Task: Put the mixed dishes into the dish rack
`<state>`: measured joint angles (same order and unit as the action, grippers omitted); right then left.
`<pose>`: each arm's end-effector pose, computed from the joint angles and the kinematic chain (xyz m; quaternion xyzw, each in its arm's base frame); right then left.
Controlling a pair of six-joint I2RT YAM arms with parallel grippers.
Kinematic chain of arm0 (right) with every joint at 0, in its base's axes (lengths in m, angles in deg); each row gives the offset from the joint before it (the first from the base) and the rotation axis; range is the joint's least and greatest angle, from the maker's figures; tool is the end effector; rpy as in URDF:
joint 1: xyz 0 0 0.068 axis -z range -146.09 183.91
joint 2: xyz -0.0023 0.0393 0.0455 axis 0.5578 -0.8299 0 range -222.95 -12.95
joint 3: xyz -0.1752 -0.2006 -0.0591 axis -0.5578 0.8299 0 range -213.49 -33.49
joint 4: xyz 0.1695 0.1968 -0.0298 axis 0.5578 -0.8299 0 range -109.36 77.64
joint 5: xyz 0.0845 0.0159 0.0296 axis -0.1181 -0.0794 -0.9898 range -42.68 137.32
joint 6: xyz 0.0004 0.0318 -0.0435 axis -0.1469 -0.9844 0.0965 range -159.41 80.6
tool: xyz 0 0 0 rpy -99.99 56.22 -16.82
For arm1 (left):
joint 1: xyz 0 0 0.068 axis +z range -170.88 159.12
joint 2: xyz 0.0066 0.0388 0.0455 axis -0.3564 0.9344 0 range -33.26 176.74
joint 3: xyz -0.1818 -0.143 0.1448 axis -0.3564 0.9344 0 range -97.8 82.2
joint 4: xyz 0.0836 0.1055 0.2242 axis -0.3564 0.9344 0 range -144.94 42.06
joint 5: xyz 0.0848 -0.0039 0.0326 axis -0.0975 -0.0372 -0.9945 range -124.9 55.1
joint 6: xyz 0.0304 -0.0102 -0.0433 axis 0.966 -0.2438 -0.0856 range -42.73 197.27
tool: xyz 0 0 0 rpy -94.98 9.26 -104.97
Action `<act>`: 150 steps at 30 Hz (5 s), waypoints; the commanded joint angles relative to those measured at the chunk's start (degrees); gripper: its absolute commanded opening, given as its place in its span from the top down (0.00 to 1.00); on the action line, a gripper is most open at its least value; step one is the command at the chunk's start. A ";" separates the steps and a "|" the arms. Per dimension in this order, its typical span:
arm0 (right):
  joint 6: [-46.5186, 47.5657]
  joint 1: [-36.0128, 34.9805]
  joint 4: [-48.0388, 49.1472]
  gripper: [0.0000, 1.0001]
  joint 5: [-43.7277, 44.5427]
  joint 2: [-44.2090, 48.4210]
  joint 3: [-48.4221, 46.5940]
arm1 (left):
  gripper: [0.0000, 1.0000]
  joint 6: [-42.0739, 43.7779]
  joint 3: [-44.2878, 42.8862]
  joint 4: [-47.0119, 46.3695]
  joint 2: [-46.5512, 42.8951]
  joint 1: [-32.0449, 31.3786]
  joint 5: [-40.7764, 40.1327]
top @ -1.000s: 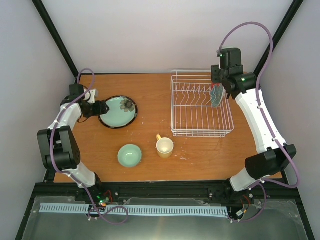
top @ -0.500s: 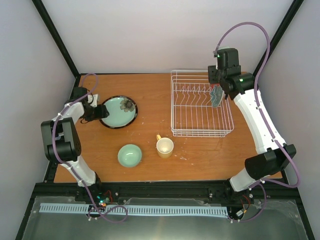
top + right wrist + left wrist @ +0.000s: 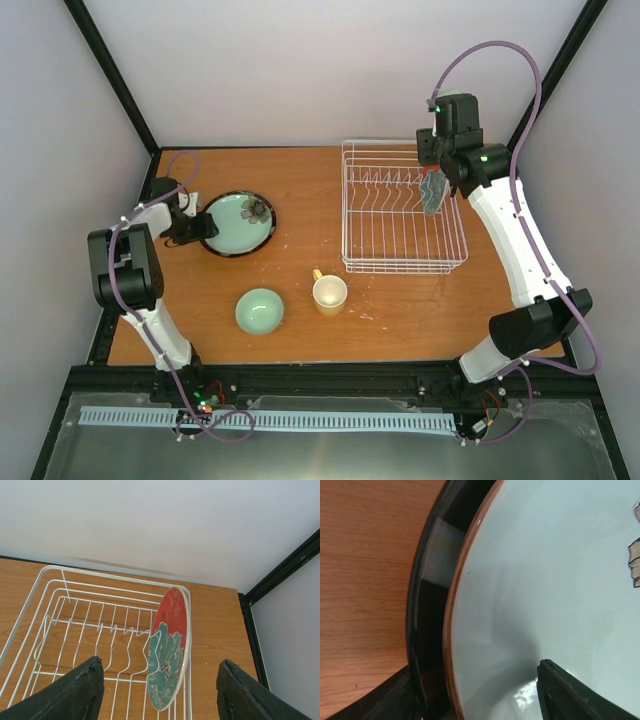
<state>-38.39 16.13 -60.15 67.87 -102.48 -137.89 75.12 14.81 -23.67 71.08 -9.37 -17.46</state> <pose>0.3175 0.0887 0.4401 -0.0570 0.8667 -0.0866 0.4879 0.3524 0.0608 0.1698 -0.0870 0.9672 -0.1331 0.1983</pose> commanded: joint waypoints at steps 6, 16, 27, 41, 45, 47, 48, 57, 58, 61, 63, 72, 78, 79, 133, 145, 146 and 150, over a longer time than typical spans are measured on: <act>0.23 -0.64 -0.55 0.39 0.46 -1.32 -1.88 | 0.42 1.08 -4.72 1.21 -0.43 -0.33 -2.21; 0.39 -1.00 -0.29 0.39 -0.88 -2.24 -2.14 | 0.41 0.84 -4.43 1.88 -6.96 -0.29 -7.44; 0.78 -1.07 -0.20 0.39 -0.19 -1.62 -1.61 | 0.61 -0.14 -4.38 2.14 -3.17 -0.29 1.14; 0.43 -1.12 -0.07 0.39 -0.51 -2.13 -1.74 | 0.62 0.92 -3.86 1.76 -0.18 -0.30 -0.65; 0.65 -1.11 -0.18 0.39 -0.43 -2.52 -2.01 | 0.63 0.92 -3.16 1.08 0.86 -0.35 0.01; 0.69 -1.11 -0.20 0.39 -0.45 -2.64 -2.04 | 0.63 1.03 -3.03 1.04 1.69 -0.36 -0.09; 0.78 -1.10 -0.26 0.39 -0.48 -2.72 -2.15 | 0.63 1.16 -3.01 1.04 1.98 -0.52 -0.50; 0.81 -1.09 -0.29 0.39 -0.78 -3.66 -2.60 | 0.64 0.86 -1.64 -0.33 4.29 -1.12 1.26; 0.90 -1.09 -0.29 0.39 -0.78 -3.77 -2.75 | 0.64 0.85 -1.35 -0.58 4.67 -1.30 1.46; 0.87 -1.07 -0.36 0.39 -0.78 -3.98 -2.91 | 0.69 0.71 -0.41 -1.24 5.69 -1.73 2.38; 0.83 -1.11 -0.37 0.39 -0.83 -3.98 -2.72 | 0.72 0.58 0.32 -1.92 6.11 -1.69 3.04; 0.45 -1.11 -0.20 0.39 -1.79 -4.39 -2.53 | 0.94 0.50 2.51 -2.74 6.50 -1.79 4.79; 0.12 -1.27 0.19 0.39 -3.37 -4.73 -2.67 | 0.99 0.48 2.26 -2.21 4.88 -1.79 5.77; 0.13 -1.41 0.34 0.40 -3.70 -4.77 -2.73 | 0.99 0.42 2.03 -2.04 4.49 -1.78 6.08; -6.86 -22.39 -11.47 0.40 -41.70 -52.88 -33.94 | 0.99 0.54 0.91 -3.22 -8.39 0.09 16.28; -8.84 -22.29 -12.81 0.39 -36.64 -55.24 -36.70 | 0.99 0.83 1.62 -4.08 -8.28 0.15 16.36; -9.10 -22.34 -13.01 0.39 -37.46 -55.75 -36.91 | 1.00 0.83 1.38 -4.10 -8.23 0.14 16.40; -10.00 -22.39 -12.72 0.39 -40.31 -57.15 -36.95 | 0.99 0.83 1.23 -4.06 -8.09 0.12 16.62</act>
<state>-46.87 -6.15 -72.22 29.60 -157.10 -173.53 73.52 16.47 -26.71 64.39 -9.04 -2.78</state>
